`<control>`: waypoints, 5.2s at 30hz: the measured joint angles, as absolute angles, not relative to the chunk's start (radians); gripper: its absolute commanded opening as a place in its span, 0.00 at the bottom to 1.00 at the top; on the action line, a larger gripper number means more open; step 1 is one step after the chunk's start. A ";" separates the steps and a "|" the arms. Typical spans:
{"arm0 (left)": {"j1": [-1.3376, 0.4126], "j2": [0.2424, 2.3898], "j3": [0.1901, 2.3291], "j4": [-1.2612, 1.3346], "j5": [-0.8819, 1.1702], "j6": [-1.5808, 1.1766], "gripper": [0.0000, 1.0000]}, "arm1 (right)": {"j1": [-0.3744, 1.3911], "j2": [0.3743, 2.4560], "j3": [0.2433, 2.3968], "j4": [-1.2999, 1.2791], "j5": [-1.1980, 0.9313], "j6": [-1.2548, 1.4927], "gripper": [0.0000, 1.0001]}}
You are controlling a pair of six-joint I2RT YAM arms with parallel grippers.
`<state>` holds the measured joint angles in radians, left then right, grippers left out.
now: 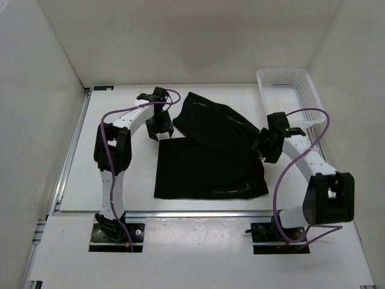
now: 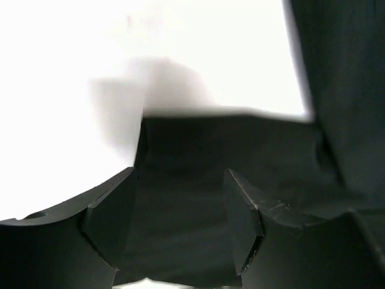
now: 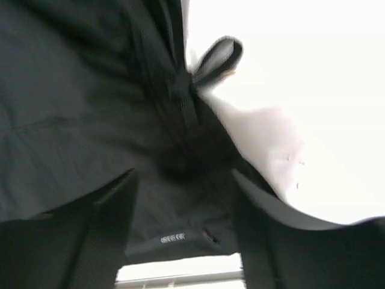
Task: Fold and stack the shorts
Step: Flatten the shorts out, then fold the shorts
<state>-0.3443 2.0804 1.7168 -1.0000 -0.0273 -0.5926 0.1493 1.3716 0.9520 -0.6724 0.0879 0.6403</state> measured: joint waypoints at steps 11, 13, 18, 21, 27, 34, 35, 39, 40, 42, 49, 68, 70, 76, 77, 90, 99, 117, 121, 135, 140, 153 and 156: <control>-0.329 2.270 1.842 -1.056 -0.018 -0.560 0.10 | 0.141 1.721 1.153 -0.622 0.027 0.543 0.40; -0.315 2.265 1.826 -1.047 0.000 -0.559 0.10 | 0.168 1.752 1.156 -0.620 0.023 0.539 0.33; -0.242 2.202 1.721 -1.022 0.005 -0.570 0.10 | 0.284 1.813 1.161 -0.612 0.023 0.539 0.23; -0.162 2.158 1.650 -1.016 -0.015 -0.572 0.10 | 0.384 1.854 1.211 -0.616 0.024 0.545 0.23; -0.035 2.101 1.593 -1.017 -0.056 -0.557 0.24 | 0.518 1.896 1.280 -0.611 0.054 0.574 0.33; -0.023 2.023 1.614 -1.031 -0.062 -0.521 0.53 | 0.502 1.825 1.294 -0.666 0.148 0.591 0.75; -0.026 2.010 1.629 -1.037 -0.061 -0.520 0.51 | 0.495 1.798 1.296 -0.673 0.160 0.589 0.75; -0.044 1.985 1.724 -1.050 -0.061 -0.516 0.42 | 0.458 1.727 1.334 -0.701 0.196 0.585 0.64; -0.052 1.984 1.748 -1.049 -0.060 -0.513 0.42 | 0.448 1.720 1.348 -0.704 0.202 0.584 0.62; -0.066 1.976 1.764 -1.046 -0.058 -0.509 0.42 | 0.424 1.713 1.364 -0.704 0.207 0.585 0.62; -0.080 1.732 1.449 -1.032 -0.033 -0.516 0.46 | 0.360 1.489 1.132 -0.687 0.111 0.605 0.79; -0.229 1.340 0.922 -0.985 0.078 -0.747 0.44 | 0.387 1.085 0.513 -0.614 -0.376 0.712 0.82; -0.229 1.390 0.922 -0.967 0.066 -0.759 0.42 | 0.387 1.123 0.513 -0.548 -0.397 0.731 0.75; -0.253 1.617 0.976 -0.925 0.031 -0.772 0.39 | 0.387 1.269 0.508 -0.389 -0.408 0.805 0.38; -0.258 1.645 0.994 -0.920 0.028 -0.772 0.39 | 0.387 1.277 0.507 -0.375 -0.406 0.818 0.27; -0.313 2.080 1.505 -0.992 0.044 -0.690 0.33 | 0.209 1.166 0.499 -0.358 -0.285 0.880 0.00; -0.337 2.173 1.717 -1.041 -0.005 -0.628 0.52 | 0.203 1.171 0.499 -0.396 -0.229 0.873 0.00; -0.219 1.466 0.837 -0.948 0.083 -0.785 0.67 | 0.203 1.171 0.501 -0.405 -0.203 0.829 0.00; -0.218 1.537 0.833 -0.904 0.084 -0.796 0.63 | 0.203 1.171 0.503 -0.413 -0.196 0.827 0.00; -0.216 1.614 0.884 -0.860 0.014 -0.828 0.49 | 0.203 1.171 0.514 -0.424 -0.186 0.801 0.00; -0.200 1.614 0.888 -0.853 0.008 -0.827 0.47 | 0.203 1.171 0.514 -0.426 -0.186 0.801 0.00; -0.186 1.590 0.888 -0.831 -0.045 -0.824 0.66 | 0.203 1.171 0.514 -0.432 -0.185 0.790 0.00; -0.185 1.580 0.888 -0.829 -0.040 -0.820 0.62 | 0.203 1.171 0.514 -0.432 -0.186 0.784 0.00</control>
